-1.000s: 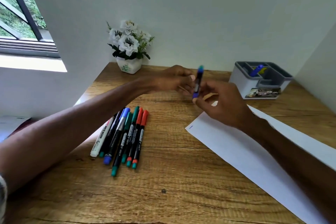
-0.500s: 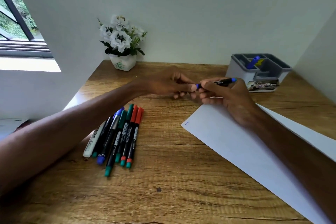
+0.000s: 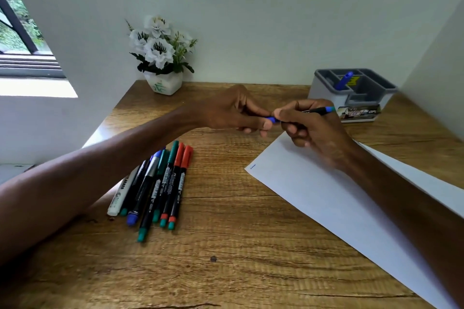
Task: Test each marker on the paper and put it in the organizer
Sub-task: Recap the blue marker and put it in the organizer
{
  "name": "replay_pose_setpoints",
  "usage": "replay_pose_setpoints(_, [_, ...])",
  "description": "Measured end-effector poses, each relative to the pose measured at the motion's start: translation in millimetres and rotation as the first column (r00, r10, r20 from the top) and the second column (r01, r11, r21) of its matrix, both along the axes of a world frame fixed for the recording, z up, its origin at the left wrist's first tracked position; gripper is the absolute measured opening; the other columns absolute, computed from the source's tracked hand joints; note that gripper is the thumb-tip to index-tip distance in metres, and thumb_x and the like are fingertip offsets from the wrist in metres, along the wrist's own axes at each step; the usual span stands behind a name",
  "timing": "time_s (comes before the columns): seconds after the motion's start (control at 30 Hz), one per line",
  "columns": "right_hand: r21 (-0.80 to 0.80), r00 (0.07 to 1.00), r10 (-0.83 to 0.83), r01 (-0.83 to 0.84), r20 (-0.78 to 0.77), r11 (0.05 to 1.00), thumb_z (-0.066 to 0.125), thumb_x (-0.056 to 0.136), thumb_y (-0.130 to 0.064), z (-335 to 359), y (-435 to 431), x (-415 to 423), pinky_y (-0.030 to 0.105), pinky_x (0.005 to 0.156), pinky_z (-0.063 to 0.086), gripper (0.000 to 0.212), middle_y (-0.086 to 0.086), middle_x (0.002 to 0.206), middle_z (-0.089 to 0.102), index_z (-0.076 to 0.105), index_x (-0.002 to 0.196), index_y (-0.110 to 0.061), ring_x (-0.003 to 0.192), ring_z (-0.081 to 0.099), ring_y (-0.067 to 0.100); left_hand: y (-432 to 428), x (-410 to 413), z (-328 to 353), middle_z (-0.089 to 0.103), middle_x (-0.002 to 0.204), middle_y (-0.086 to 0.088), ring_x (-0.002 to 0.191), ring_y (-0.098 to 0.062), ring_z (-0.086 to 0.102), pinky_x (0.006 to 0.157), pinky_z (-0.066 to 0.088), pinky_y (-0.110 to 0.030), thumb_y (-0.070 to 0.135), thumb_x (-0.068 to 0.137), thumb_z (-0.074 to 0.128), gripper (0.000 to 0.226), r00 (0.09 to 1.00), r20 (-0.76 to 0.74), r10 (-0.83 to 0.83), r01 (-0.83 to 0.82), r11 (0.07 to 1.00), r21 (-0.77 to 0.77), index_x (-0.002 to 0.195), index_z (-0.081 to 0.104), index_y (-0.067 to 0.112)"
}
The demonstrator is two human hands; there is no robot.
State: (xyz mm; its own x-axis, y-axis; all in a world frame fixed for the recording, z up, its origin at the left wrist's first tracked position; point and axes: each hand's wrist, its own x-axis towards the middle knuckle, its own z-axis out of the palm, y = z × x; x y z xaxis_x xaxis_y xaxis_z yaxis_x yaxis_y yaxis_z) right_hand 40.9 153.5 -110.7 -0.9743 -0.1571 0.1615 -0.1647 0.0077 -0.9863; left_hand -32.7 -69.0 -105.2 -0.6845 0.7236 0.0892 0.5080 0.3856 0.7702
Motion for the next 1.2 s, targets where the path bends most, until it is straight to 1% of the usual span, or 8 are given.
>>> replay_pose_setpoints(0.17, [-0.044, 0.998, 0.005, -0.002, 0.066, 0.999, 0.06, 0.094, -0.002, 1, -7, 2, 0.016, 0.04, 0.023, 0.019, 0.006, 0.052, 0.047, 0.075, 0.101, 0.007, 0.04, 0.031, 0.01, -2, -2, -2, 0.073, 0.074, 0.002, 0.059, -0.002, 0.062, 0.063, 0.044, -0.022, 0.077, 0.07, 0.075, 0.074, 1.0, -0.008, 0.023, -0.023, 1.0, -0.009, 0.103, 0.079, 0.011])
replay_pose_setpoints(0.33, [-0.095, 0.992, 0.029, -0.018, 0.122, 0.995, 0.052, 0.094, 0.0, 5, -9, 3, 0.015, 0.04, 0.02, 0.026, 0.004, 0.05, 0.04, 0.077, 0.1, 0.004, 0.038, 0.027, 0.008, -1, 8, 13, 0.067, 0.069, -0.025, 0.056, -0.022, 0.053, 0.055, 0.042, -0.023, 0.018, 0.097, 0.069, 0.025, 0.98, -0.032, -0.197, 0.198, 0.98, 0.034, 0.104, 0.077, -0.004])
replay_pose_setpoints(0.57, [-0.163, 0.999, 0.033, -0.029, 0.019, 0.986, 0.047, 0.095, 0.004, 10, -18, 5, 0.016, 0.04, 0.025, 0.027, 0.003, 0.052, 0.045, 0.074, 0.102, 0.003, 0.043, 0.033, 0.008, -4, 5, 25, 0.077, 0.079, -0.017, 0.048, -0.011, 0.055, 0.05, 0.045, -0.019, 0.009, 0.093, 0.071, 0.02, 0.975, -0.142, -0.171, 0.187, 0.977, 0.104, 0.105, 0.077, -0.006])
replay_pose_setpoints(0.67, [-0.253, 0.997, -0.067, 0.072, 0.029, 0.965, 0.046, 0.096, 0.001, 10, -19, 5, 0.016, 0.039, 0.029, 0.027, 0.0, 0.05, 0.048, 0.072, 0.097, 0.002, 0.04, 0.036, 0.006, -13, 1, 27, 0.081, 0.093, -0.013, 0.056, -0.005, 0.066, 0.054, 0.053, -0.022, 0.017, 0.092, 0.076, 0.027, 0.929, -0.348, -0.127, 0.14, 0.99, 0.014, 0.112, 0.077, 0.0])
replay_pose_setpoints(0.77, [-0.393, 0.965, -0.224, 0.26, 0.134, 0.882, 0.042, 0.095, -0.003, 13, 10, -1, 0.017, 0.035, 0.028, 0.029, -0.006, 0.052, 0.051, 0.07, 0.09, -0.006, 0.04, 0.034, 0.003, -46, -20, 37, 0.08, 0.104, -0.005, 0.074, 0.0, 0.075, 0.07, 0.064, -0.031, 0.031, 0.09, 0.078, 0.031, 0.824, -0.559, 0.089, -0.105, 0.994, 0.003, 0.114, 0.078, 0.012])
replay_pose_setpoints(0.87, [-0.323, 0.97, -0.2, 0.234, 0.135, 0.917, 0.048, 0.097, -0.009, 13, 17, -5, 0.018, 0.038, 0.035, 0.025, -0.004, 0.051, 0.049, 0.072, 0.103, -0.005, 0.04, 0.038, 0.004, -55, -28, 50, 0.082, 0.094, -0.002, 0.075, -0.028, 0.077, 0.07, 0.062, -0.044, 0.033, 0.09, 0.078, 0.026, 0.832, -0.517, 0.201, -0.193, 0.979, 0.069, 0.105, 0.082, 0.013])
replay_pose_setpoints(1.03, [-0.148, 0.981, 0.007, 0.023, 0.196, 0.989, 0.048, 0.103, -0.02, 9, -9, 2, 0.027, 0.056, 0.058, 0.037, 0.017, 0.093, 0.078, 0.07, 0.121, 0.002, 0.073, 0.076, 0.021, -18, -17, 37, 0.078, 0.086, 0.006, 0.068, 0.0, 0.07, 0.072, 0.057, -0.021, 0.016, 0.101, 0.065, 0.014, 0.935, -0.354, -0.018, -0.07, 0.97, -0.234, 0.109, 0.069, 0.006])
replay_pose_setpoints(1.2, [-0.11, 0.98, -0.048, 0.07, 0.194, 0.991, 0.065, 0.098, -0.014, 6, -4, 8, 0.029, 0.066, 0.062, 0.028, 0.022, 0.1, 0.078, 0.071, 0.115, 0.006, 0.087, 0.079, 0.03, -18, -14, 25, 0.068, 0.079, 0.008, 0.065, -0.006, 0.059, 0.06, 0.047, -0.022, 0.024, 0.104, 0.06, 0.013, 1.0, -0.007, -0.025, 0.02, 0.927, -0.374, 0.108, 0.066, 0.012])
